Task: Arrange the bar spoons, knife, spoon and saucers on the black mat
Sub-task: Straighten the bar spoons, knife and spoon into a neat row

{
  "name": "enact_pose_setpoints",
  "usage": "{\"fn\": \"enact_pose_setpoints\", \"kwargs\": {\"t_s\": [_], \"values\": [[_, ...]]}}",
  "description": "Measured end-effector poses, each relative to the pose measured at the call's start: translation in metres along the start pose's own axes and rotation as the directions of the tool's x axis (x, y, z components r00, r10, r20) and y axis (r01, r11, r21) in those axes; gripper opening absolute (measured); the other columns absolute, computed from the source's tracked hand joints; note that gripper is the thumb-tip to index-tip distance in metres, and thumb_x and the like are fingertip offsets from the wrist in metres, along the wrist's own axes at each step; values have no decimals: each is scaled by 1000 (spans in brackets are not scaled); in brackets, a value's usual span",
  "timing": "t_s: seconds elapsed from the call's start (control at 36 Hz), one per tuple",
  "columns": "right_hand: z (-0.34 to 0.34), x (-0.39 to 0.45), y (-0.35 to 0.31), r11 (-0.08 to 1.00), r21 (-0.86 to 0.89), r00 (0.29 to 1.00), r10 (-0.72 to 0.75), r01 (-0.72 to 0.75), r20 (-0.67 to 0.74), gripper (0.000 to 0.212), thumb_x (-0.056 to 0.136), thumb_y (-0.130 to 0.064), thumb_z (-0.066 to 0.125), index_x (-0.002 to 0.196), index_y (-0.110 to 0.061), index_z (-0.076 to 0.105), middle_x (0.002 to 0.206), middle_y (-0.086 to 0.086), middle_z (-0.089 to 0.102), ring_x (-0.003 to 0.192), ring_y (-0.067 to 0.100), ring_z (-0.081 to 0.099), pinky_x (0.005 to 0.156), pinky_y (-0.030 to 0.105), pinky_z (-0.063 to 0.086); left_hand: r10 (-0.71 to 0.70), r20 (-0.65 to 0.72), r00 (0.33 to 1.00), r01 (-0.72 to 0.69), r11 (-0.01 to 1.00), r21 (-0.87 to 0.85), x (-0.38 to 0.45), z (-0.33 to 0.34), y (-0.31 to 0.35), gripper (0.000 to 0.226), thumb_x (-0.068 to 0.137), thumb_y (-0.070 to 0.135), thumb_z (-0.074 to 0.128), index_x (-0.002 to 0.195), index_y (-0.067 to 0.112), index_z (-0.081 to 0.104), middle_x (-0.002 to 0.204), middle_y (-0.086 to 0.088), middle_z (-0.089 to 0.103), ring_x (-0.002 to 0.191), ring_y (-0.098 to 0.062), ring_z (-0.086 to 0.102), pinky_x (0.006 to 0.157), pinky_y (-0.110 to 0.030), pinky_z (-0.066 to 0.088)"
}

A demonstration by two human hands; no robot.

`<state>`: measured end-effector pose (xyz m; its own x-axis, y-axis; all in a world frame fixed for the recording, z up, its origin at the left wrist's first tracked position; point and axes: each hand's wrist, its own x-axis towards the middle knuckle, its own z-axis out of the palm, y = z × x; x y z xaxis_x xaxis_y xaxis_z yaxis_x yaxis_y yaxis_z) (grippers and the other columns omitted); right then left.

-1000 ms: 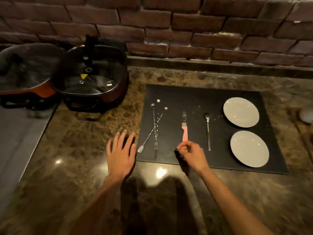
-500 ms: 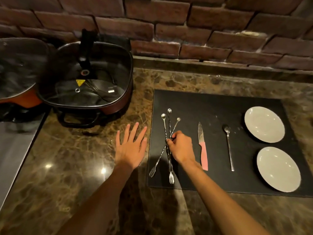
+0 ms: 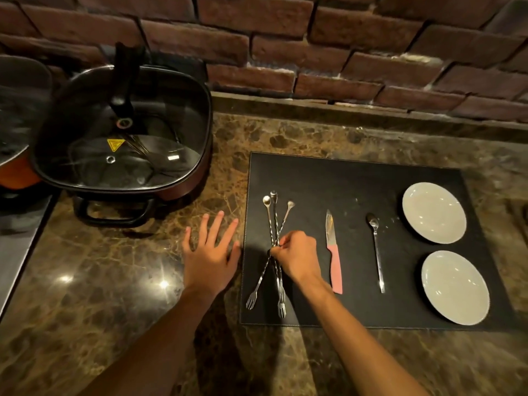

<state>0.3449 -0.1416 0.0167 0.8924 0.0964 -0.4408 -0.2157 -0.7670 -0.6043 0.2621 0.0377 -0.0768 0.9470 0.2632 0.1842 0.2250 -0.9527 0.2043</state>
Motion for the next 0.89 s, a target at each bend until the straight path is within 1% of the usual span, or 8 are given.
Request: {"fn": "enact_pose_setpoints", "kwargs": {"t_s": [0.11,0.28,0.39,0.44,0.53,0.72,0.83,0.89], "values": [[-8,-2,1,995,79,998,56,-55,-19,10,72,-11,70,67,-3,67,71,14,71,65,20,67,67,36,57,-19,38,999,20,1000,-4,1,-3,2,51,103,51,32,152,39,42,164,4,36,155,-25,28,121,-60,19],[-33,-8,20,986,107,984,136,-124,-112,13,73,-14,73,64,-9,65,69,10,72,65,20,70,64,34,58,-30,56,998,31,999,-10,1,-4,3,52,102,50,33,152,40,40,165,5,35,155,-25,27,121,-59,17],[-37,-10,34,989,73,987,134,-127,-92,20,78,-8,73,60,-9,65,58,4,64,44,-2,57,41,8,41,-19,13,1000,19,1000,11,0,-2,3,51,102,49,36,151,39,43,163,4,38,154,-25,30,120,-58,18],[-37,-10,36,991,24,987,131,-129,-90,19,80,-10,73,62,-9,65,62,4,65,49,3,60,46,12,46,-21,19,1000,21,1000,17,1,-2,3,51,101,49,37,151,39,43,163,4,39,154,-25,30,120,-58,17],[-39,-12,34,988,-92,990,114,-122,-85,16,83,-14,68,70,-5,65,74,11,65,65,21,65,59,30,51,-31,50,998,30,999,12,1,-3,2,53,100,50,36,152,41,40,164,5,36,154,-24,28,120,-58,16],[-37,-18,32,963,-268,996,-14,-10,-89,16,90,-12,56,75,-6,57,82,13,61,70,28,57,60,30,42,-36,89,995,34,999,14,2,-4,2,55,100,51,31,154,42,35,166,5,32,155,-23,24,120,-59,17],[-32,-22,27,956,-291,997,-41,23,-58,13,92,-11,55,89,0,63,88,18,66,81,34,65,71,41,55,-39,103,994,39,999,3,1,-4,2,55,100,51,31,155,41,34,167,6,30,156,-24,23,120,-59,16],[-29,-24,25,953,-300,998,-46,29,-51,14,91,-10,55,90,0,64,89,19,67,82,34,66,71,40,55,-38,107,994,37,999,11,1,-5,3,55,100,51,31,155,42,34,167,6,30,156,-23,23,120,-59,16]]}}
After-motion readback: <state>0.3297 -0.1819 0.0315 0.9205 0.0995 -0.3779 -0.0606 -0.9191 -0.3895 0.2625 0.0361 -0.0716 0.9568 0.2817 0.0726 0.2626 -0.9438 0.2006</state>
